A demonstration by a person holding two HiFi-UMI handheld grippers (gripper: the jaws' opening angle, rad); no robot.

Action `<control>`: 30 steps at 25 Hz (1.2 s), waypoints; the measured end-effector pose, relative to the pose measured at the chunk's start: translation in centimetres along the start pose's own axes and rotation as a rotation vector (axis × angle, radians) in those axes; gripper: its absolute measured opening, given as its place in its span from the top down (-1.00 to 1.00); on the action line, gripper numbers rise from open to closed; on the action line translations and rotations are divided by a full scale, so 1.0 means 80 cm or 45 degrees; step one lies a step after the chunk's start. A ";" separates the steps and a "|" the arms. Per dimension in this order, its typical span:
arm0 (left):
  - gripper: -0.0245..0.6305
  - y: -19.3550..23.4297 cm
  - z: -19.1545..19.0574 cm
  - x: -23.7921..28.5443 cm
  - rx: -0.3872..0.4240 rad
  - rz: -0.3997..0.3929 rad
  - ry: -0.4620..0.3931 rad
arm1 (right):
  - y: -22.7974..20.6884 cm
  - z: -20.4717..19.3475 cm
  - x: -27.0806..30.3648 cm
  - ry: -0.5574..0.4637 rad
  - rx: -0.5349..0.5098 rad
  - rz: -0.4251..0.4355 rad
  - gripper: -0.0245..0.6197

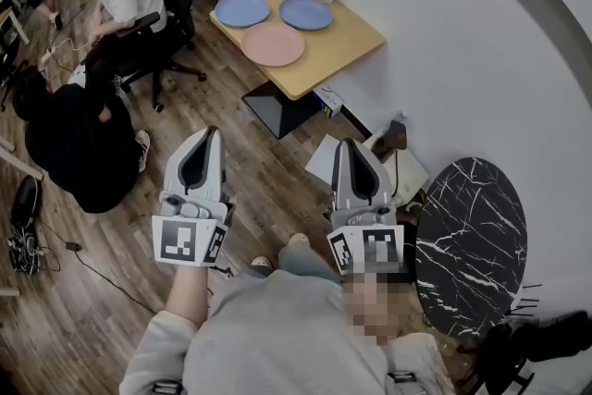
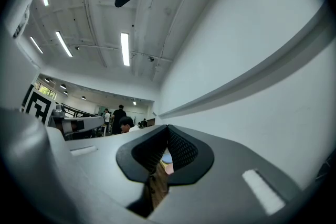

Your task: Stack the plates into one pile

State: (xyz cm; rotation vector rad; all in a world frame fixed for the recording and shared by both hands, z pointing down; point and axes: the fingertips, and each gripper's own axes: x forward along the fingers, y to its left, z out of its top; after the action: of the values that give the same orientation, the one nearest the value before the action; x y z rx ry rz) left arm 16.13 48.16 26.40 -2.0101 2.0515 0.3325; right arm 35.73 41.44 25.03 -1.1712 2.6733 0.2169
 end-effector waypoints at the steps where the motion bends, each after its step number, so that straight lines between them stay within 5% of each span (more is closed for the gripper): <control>1: 0.75 0.002 0.000 0.002 -0.002 -0.003 -0.002 | 0.000 0.000 0.002 0.001 -0.003 -0.003 0.91; 12: 0.75 0.040 -0.018 0.050 0.017 0.025 -0.002 | -0.014 -0.014 0.074 -0.013 -0.002 0.025 0.91; 30: 0.75 0.085 -0.046 0.231 0.059 0.081 -0.050 | -0.112 -0.032 0.246 -0.091 0.063 0.069 0.91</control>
State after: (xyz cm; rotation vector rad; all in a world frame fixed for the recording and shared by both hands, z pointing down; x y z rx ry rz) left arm 8.91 29.66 23.65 -1.8995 2.0835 0.3301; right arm 28.99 20.91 22.09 -1.0577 2.6349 0.1966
